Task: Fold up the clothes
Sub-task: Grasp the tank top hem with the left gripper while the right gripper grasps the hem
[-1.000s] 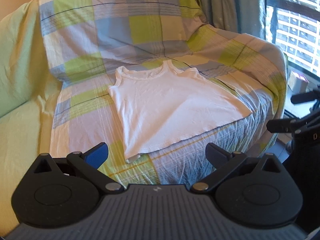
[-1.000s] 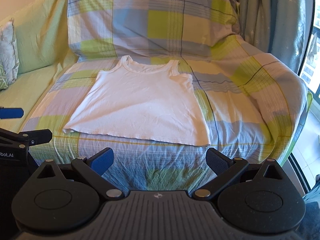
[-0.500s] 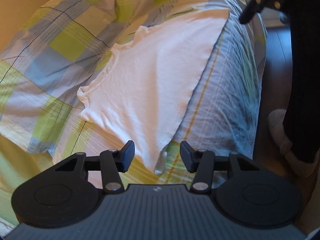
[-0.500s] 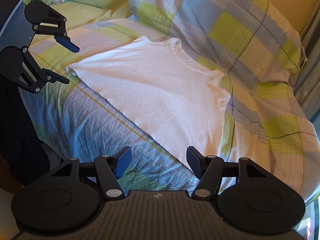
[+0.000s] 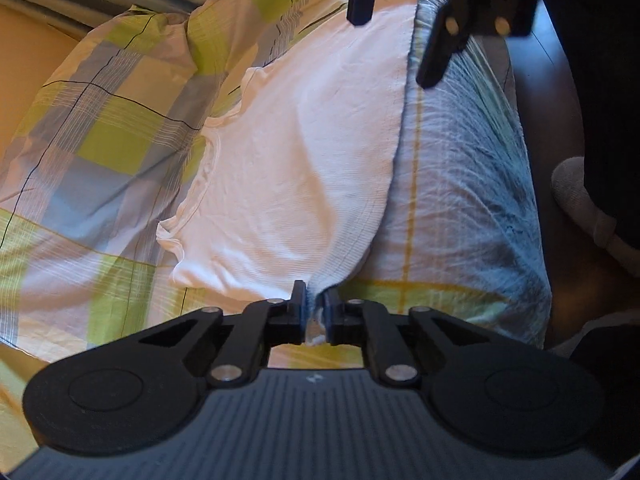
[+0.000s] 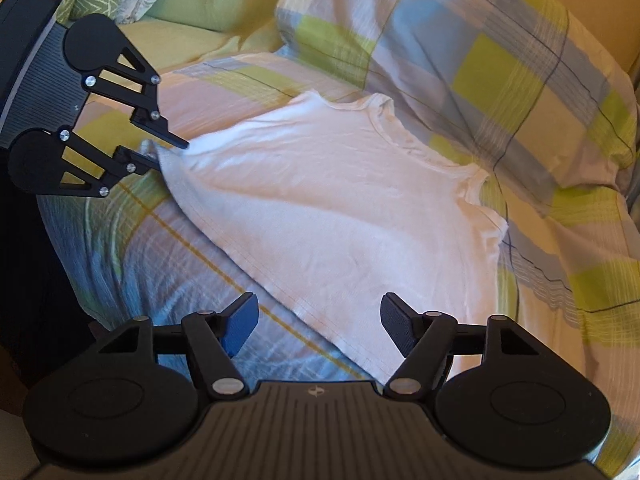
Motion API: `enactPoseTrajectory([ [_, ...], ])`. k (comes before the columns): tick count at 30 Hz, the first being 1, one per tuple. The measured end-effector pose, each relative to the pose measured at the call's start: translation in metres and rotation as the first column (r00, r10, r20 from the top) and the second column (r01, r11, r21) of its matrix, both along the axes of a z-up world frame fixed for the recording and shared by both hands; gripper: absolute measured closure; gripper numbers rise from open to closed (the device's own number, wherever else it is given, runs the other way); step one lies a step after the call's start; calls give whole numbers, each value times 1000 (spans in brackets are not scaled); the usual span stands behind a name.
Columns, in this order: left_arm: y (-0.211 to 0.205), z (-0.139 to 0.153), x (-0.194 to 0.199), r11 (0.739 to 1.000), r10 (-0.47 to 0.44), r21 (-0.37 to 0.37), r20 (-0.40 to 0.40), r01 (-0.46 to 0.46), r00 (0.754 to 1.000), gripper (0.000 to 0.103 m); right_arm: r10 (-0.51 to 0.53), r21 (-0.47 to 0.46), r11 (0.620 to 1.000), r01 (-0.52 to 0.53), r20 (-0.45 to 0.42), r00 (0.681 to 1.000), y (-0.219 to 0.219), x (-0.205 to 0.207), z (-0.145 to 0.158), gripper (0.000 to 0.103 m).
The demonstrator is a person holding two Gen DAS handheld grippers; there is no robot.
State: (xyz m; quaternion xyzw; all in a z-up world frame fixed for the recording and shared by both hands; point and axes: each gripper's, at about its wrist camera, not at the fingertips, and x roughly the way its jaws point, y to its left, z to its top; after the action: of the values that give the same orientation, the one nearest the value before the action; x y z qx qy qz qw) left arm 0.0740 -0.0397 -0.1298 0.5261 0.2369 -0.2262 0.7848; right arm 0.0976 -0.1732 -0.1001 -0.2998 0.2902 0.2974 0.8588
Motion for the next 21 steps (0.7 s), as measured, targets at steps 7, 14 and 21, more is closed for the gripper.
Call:
enactPoseTrajectory([
  [7,8,41,6,958,109,-247,-161,-147,981,99,111,-14,994,-110,67,992,51,-4,-20,29],
  [14,17,62,16,920,157,-330,-183,-211,971,99,170,-51,985,-164,153,974,83,3,-38,38],
  [21,17,49,17,945,147,-273,-145,-183,978,99,114,-273,961,-37,271,956,19,27,-45,50],
])
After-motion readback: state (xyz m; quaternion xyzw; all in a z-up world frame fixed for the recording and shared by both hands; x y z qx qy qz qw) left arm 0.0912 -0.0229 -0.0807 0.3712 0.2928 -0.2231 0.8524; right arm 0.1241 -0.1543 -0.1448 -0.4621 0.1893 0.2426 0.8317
